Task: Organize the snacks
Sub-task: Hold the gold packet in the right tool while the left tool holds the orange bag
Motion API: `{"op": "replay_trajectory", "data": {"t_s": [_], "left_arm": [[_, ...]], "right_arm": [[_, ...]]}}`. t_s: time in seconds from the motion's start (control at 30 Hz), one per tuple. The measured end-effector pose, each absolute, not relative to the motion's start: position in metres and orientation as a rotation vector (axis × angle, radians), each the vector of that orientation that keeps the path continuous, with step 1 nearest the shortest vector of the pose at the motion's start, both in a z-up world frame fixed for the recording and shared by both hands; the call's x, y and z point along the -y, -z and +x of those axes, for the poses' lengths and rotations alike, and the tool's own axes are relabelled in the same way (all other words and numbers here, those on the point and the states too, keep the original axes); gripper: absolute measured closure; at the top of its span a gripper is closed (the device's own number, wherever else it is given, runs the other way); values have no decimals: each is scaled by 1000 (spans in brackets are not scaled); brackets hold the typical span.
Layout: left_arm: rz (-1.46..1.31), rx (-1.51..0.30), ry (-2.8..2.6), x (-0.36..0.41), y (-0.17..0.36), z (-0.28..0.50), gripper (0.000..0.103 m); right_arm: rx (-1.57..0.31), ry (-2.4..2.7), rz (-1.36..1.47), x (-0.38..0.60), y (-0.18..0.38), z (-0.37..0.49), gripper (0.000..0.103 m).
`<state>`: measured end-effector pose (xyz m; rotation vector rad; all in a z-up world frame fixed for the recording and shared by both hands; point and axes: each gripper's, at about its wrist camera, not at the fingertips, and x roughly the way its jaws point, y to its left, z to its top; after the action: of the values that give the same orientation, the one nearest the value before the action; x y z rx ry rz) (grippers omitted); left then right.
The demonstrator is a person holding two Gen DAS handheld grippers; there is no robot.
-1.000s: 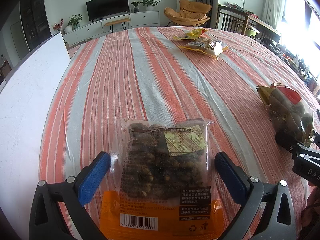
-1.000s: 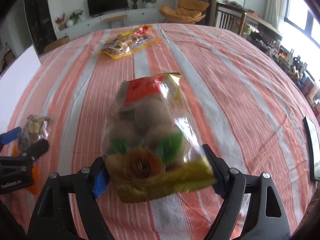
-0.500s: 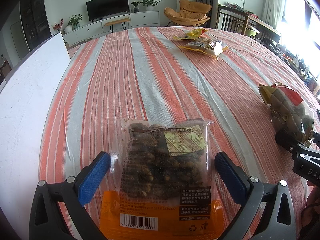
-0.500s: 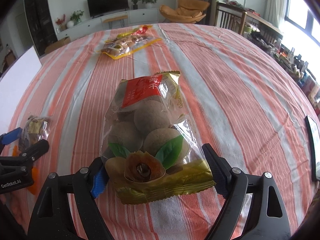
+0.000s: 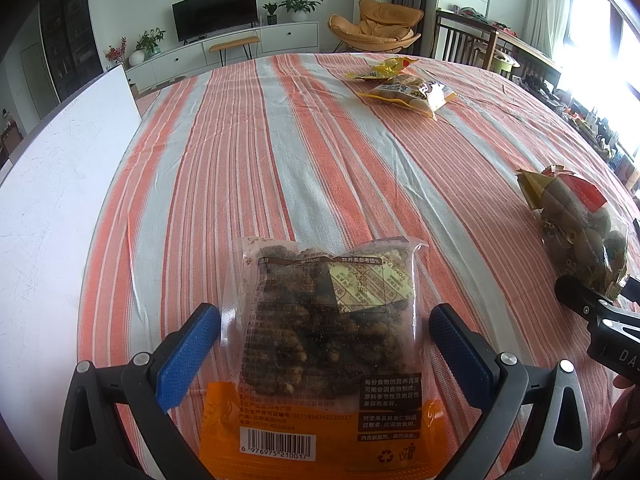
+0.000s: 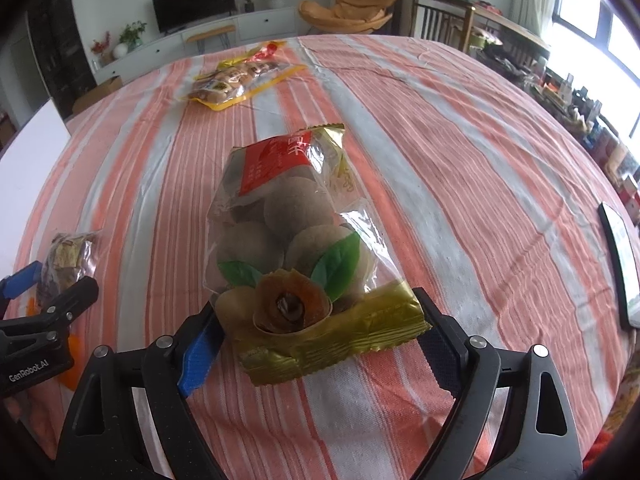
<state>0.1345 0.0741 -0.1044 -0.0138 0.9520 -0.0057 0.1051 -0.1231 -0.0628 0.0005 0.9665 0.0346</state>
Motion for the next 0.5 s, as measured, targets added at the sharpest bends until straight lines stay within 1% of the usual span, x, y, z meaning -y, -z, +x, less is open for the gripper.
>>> {"op": "replay_trajectory", "data": {"t_s": [0.3,0.5], "left_arm": [[-14,-952,6,-74,104,135,0],[-14,-952,6,-74,104,135,0]], "right_arm": [[-1054,-21,11,124,59,109,13],[-993,-40,-9,124,64,102,12]]}}
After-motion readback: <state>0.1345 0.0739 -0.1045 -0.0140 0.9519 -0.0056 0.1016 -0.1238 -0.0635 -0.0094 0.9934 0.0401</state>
